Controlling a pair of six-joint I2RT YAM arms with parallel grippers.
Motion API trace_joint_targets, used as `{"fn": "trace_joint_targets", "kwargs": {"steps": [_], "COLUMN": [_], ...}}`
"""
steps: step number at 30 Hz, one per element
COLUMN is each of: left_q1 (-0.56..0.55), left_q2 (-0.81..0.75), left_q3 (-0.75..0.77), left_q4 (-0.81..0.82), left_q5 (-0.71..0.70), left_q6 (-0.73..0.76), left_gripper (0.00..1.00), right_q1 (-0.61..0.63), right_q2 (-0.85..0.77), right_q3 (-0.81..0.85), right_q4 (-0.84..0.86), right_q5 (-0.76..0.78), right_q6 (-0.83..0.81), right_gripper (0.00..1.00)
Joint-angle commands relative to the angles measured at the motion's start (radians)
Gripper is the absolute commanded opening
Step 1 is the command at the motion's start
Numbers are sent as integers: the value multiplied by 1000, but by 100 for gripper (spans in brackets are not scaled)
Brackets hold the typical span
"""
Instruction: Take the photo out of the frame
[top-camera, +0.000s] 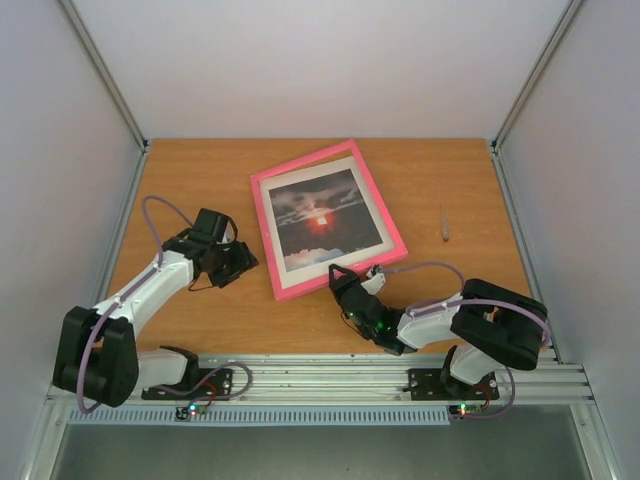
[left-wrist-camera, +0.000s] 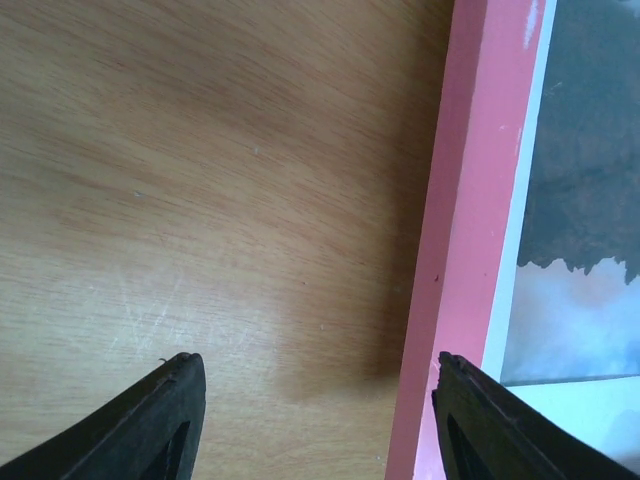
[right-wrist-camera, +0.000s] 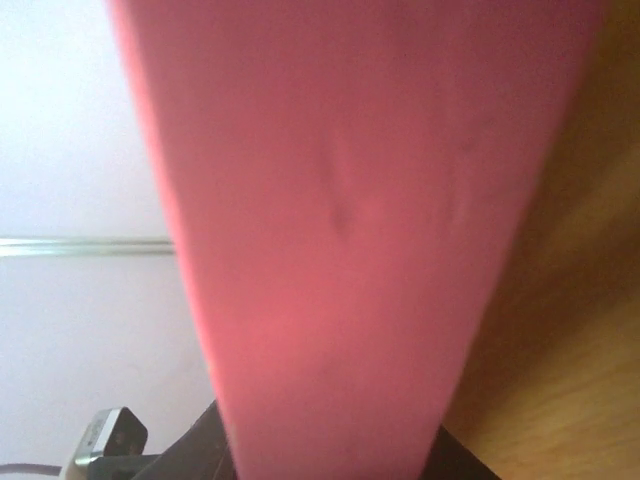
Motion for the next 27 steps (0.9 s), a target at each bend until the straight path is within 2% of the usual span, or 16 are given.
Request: {"fn": "trace_joint_targets", "kwargs": {"steps": [1,5,13,20,27], "left_q1": [1,2,1,1,1], "left_q2": [42,59,81,74,59], "left_q3": [20,20,32,30,33], "left_q4": [60,66,60,48,41], "left_q5": [31,37,37,25,10], "left_q6": [1,2,11,16,15], "left_gripper": [63,63,63,63,63], "right_q1": [2,3,3,3,4], "right_q2": [89,119,123,129,61], "right_q3": [-80,-89,-91,-90,-90], "right_q4": [-198,-169,-170,-154,-243], "right_q5": [-26,-36,-80,-142,-201], "right_q6": [132,182,235,260,289], "right_gripper": [1,4,34,54,78]}}
